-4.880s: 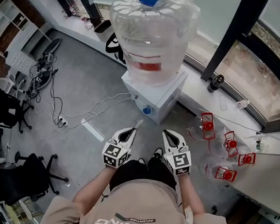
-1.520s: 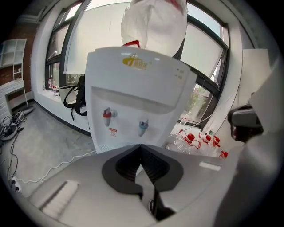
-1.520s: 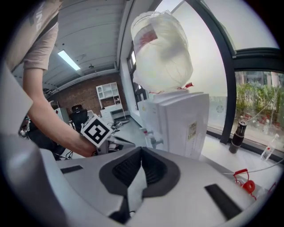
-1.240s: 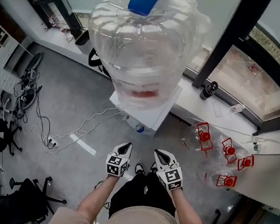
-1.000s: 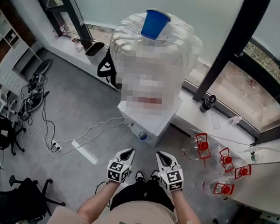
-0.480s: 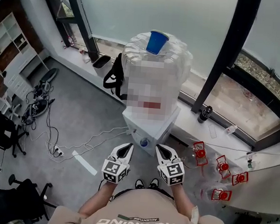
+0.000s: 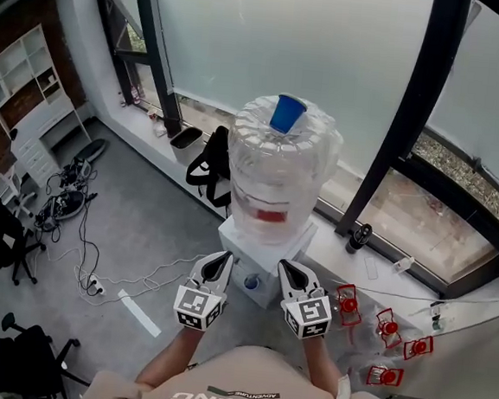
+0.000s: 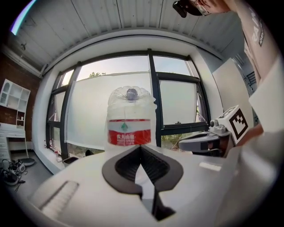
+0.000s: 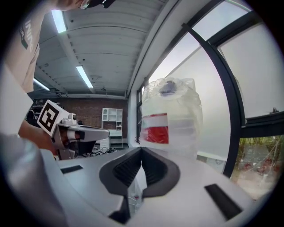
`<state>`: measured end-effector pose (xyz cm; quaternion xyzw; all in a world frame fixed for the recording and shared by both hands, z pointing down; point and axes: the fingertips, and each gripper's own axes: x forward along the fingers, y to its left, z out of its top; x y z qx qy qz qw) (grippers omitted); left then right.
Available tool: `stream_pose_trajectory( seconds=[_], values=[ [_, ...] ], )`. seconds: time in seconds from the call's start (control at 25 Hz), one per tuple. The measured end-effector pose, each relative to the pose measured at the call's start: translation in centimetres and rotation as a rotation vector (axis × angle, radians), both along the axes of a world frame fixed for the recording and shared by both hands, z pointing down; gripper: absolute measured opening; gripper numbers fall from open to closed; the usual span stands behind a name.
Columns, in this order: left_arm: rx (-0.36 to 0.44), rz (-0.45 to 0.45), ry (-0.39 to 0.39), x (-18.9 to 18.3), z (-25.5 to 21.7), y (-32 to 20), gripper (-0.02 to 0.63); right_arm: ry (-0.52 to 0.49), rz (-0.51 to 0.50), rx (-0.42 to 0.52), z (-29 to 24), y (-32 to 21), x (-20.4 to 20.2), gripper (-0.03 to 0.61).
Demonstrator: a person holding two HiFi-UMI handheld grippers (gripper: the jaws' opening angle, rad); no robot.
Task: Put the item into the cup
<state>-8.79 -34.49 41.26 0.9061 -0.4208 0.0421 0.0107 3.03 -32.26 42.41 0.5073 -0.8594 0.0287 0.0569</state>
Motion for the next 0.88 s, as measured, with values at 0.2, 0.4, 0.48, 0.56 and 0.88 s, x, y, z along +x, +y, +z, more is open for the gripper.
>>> stream_pose_trajectory(
  seconds=[0.2, 0.4, 0.48, 0.56, 0.88],
  values=[
    [0.008, 0.013, 0.001, 0.3, -0.7, 0.5, 0.009, -0.004, -0.009, 0.02, 0.2, 0.3, -0.3, 0.011],
    [-0.033, 0.022, -0.005, 0.1, 1.0, 1.9, 0.009, 0.008, -0.011, 0.016, 0.6, 0.5, -0.6, 0.011],
    [-0.037, 0.028, -0.004, 0.1, 1.0, 1.8, 0.009, 0.004, -0.014, 0.014, 0.4, 0.4, -0.6, 0.011],
    [-0.031, 0.033, -0.006, 0.2, 0.7, 1.7, 0.009, 0.01, -0.021, 0.014, 0.4, 0.3, -0.7, 0.011],
    [-0.062, 0.055, -0.011, 0.1, 1.8, 2.4, 0.009, 0.062, -0.028, 0.004, 1.1, 2.2, -1.5, 0.011]
  ],
)
